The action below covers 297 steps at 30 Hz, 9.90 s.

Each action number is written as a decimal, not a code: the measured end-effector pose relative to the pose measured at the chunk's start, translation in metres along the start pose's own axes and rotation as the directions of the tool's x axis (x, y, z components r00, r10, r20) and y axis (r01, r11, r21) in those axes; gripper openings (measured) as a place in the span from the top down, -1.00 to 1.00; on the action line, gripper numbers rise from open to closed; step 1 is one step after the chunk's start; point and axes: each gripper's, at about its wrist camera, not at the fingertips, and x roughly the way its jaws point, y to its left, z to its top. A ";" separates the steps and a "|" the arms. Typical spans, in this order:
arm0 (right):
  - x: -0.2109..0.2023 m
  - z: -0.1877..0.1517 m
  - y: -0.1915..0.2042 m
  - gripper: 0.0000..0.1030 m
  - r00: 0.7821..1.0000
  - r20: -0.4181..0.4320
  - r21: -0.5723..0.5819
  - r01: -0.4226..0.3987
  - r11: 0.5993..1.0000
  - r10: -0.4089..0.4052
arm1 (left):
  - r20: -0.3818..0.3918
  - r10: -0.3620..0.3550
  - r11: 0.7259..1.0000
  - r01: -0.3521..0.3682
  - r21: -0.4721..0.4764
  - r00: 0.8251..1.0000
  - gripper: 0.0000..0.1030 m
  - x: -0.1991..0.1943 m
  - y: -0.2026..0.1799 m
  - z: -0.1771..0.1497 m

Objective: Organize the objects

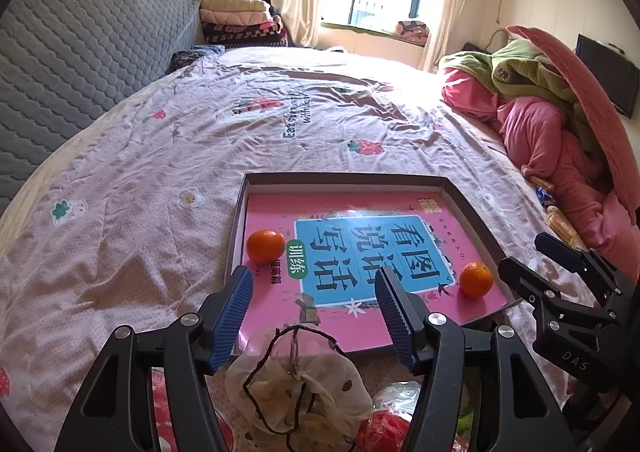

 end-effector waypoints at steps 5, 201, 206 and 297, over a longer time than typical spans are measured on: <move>-0.014 0.002 0.002 -0.36 0.999 0.032 -0.005 -0.002 1.000 0.002 | 0.026 0.005 1.000 -0.005 0.003 1.000 -0.27 -0.014 -0.002 -0.002; -0.092 -0.081 0.077 -0.09 0.988 0.013 -0.102 -0.154 0.983 0.156 | 0.038 -0.069 0.997 0.068 0.021 0.997 0.76 -0.083 -0.005 -0.082; -0.093 -0.076 0.072 -0.09 0.988 0.031 -0.092 -0.151 0.984 0.154 | 0.050 -0.064 0.998 0.063 0.022 0.997 0.76 -0.085 -0.008 -0.080; 0.004 0.044 0.026 -0.09 0.987 0.146 -0.101 -0.046 0.994 0.060 | 0.043 -0.045 0.999 0.044 0.005 0.998 0.73 0.029 0.025 0.013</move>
